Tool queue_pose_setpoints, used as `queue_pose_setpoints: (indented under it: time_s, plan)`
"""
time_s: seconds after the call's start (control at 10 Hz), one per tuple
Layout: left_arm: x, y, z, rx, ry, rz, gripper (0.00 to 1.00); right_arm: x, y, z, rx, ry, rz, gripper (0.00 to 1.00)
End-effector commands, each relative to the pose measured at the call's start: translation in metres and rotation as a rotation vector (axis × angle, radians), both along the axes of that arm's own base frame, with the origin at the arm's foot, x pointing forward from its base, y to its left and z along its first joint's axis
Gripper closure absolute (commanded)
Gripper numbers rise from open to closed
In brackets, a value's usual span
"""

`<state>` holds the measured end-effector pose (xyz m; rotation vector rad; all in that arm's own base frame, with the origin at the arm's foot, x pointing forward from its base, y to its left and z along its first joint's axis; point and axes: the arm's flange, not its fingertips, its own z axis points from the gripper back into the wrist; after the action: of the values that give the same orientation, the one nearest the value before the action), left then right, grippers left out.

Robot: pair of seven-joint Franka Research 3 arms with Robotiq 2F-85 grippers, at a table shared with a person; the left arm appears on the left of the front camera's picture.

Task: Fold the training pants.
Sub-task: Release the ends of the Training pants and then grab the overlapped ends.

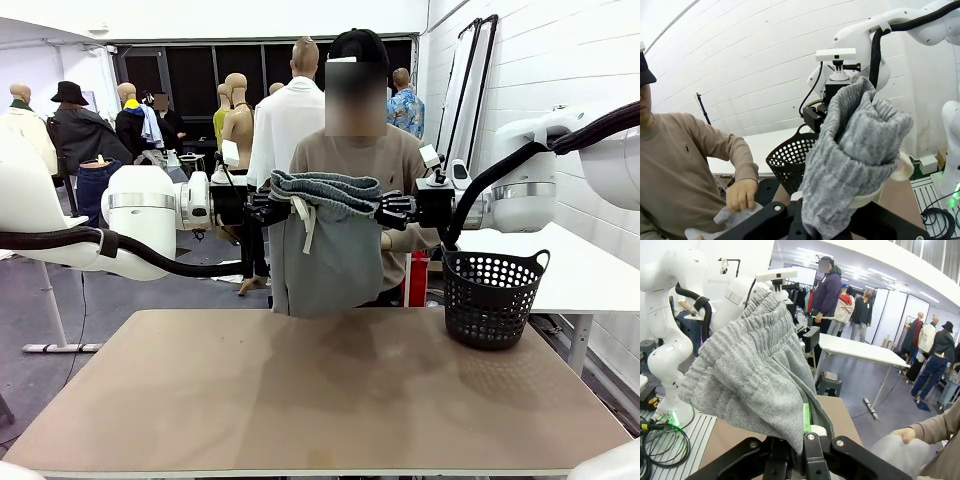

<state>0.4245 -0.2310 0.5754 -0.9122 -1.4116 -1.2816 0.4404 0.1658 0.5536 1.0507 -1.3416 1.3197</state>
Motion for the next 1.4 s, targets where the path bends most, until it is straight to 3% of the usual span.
queue_pose_setpoints:
  time_s: [0.0,1.3]
  plan:
    - [-0.0029,-0.0005,0.0029,-0.001,-0.009,-0.002,1.0,-0.0006,0.0009,0.0003,0.004,0.001,0.002,1.0]
    - [-0.0029,-0.0005,0.0029,-0.001,-0.009,-0.002,1.0,-0.0006,0.0009,0.0003,0.004,0.001,0.002,1.0]
